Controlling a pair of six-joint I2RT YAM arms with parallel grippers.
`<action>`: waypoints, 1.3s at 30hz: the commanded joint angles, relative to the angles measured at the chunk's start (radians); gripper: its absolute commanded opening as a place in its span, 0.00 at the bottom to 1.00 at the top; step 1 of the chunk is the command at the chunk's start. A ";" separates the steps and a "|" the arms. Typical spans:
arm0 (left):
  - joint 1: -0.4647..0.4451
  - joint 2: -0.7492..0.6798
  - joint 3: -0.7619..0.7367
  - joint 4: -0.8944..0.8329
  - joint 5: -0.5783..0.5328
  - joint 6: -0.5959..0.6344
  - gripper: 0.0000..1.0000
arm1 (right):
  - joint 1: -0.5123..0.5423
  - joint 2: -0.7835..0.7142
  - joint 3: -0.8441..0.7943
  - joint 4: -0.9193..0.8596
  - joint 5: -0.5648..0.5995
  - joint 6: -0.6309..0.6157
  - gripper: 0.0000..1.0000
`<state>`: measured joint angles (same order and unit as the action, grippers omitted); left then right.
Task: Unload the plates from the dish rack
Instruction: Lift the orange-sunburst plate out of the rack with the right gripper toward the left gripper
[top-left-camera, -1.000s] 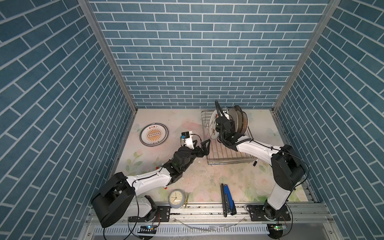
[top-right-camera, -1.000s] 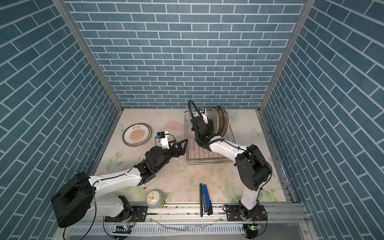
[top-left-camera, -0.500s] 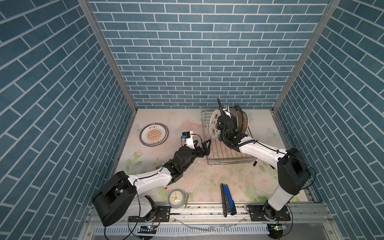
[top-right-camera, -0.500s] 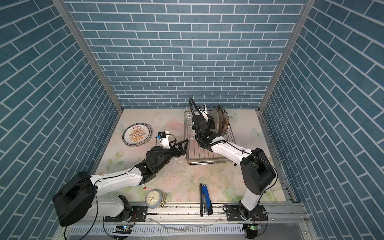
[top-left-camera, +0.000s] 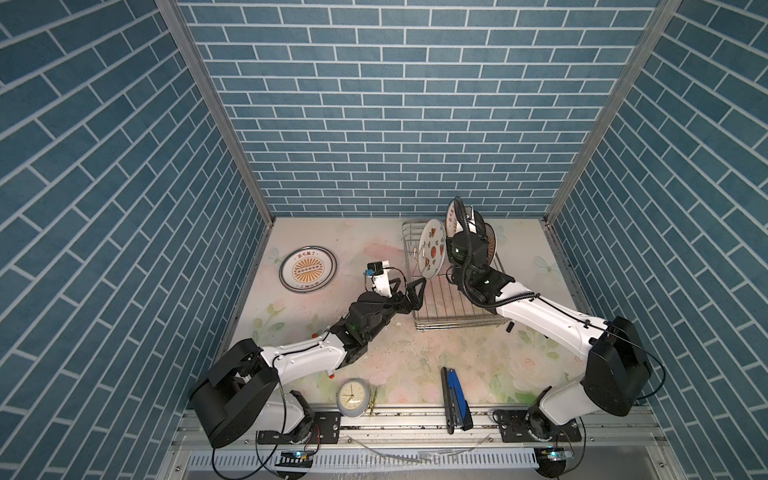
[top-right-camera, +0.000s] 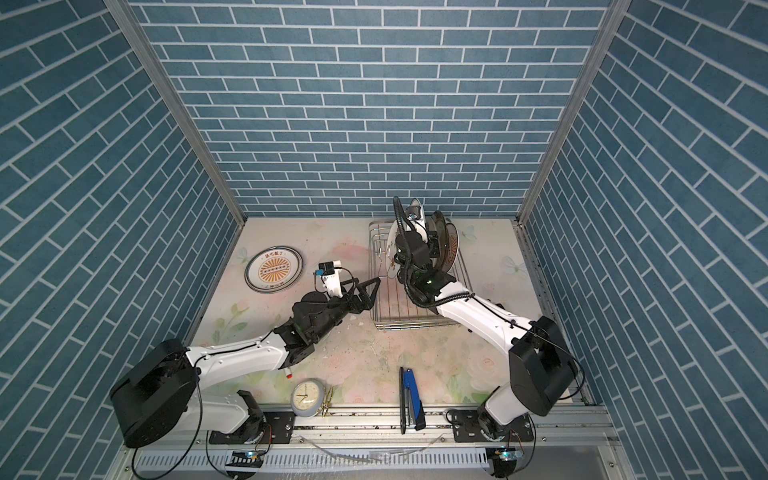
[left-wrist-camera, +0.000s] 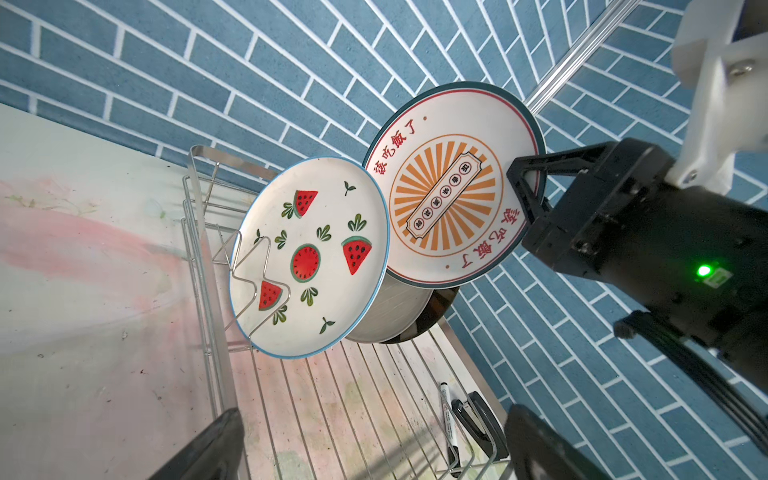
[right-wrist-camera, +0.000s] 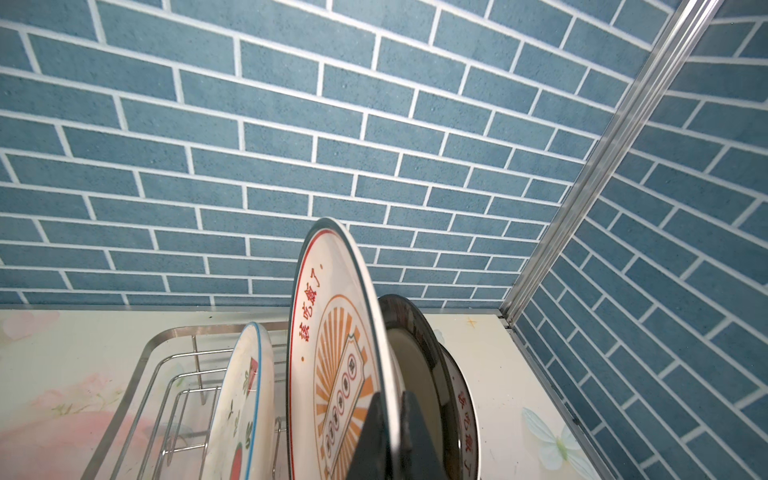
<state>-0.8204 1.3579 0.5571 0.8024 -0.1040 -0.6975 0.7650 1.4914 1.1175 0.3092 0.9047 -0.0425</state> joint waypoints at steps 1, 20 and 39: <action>0.000 0.001 -0.021 0.069 0.039 0.019 1.00 | 0.005 -0.099 -0.051 0.052 -0.009 0.005 0.00; -0.002 0.012 -0.099 0.334 0.219 0.046 1.00 | -0.042 -0.575 -0.320 -0.134 -0.399 0.272 0.00; 0.003 -0.216 -0.203 0.271 0.306 0.017 1.00 | -0.151 -0.862 -0.525 -0.040 -1.073 0.587 0.00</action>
<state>-0.8204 1.1702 0.3748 1.0527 0.1673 -0.6659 0.6201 0.6704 0.6167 0.1539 -0.0128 0.4305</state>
